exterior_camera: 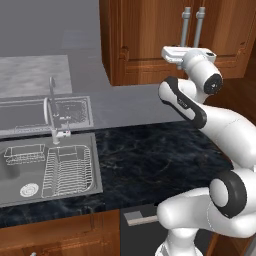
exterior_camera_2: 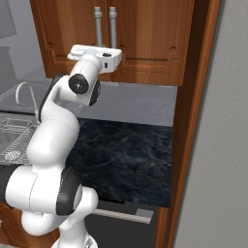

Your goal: Get the candle and the beer from the cabinet and move them to the dining counter.

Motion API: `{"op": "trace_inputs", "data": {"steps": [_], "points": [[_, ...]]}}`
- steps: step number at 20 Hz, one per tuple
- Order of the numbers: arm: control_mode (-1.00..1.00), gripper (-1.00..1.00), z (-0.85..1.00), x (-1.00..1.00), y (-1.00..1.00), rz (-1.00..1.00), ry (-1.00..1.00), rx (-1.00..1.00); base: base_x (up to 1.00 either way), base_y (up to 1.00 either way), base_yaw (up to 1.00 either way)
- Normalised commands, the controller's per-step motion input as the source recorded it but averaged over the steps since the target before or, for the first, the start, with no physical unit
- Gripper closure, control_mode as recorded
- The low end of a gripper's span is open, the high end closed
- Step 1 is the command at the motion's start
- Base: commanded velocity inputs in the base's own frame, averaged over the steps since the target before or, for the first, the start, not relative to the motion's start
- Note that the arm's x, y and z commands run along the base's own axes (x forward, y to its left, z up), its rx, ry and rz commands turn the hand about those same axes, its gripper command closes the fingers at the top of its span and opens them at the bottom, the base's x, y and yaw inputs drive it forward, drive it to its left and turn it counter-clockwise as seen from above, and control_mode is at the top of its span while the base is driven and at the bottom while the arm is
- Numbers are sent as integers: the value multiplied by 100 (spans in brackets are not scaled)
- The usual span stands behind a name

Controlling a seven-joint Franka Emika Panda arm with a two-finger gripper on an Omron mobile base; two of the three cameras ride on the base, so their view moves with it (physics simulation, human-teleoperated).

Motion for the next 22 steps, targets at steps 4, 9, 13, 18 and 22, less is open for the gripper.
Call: {"op": "trace_inputs", "data": {"steps": [4,9,13,18,22], "points": [[-100,100,0,-1,7,2,0,0,0,0,0],[-100,100,0,-28,38,11,0,0,0,0,0],[-100,100,0,-58,47,12,0,0,0,0,0],[-100,100,-1,-66,58,15,1,-1,0,0,0],[-100,100,-1,-74,50,12,0,0,0,0,0]]}}
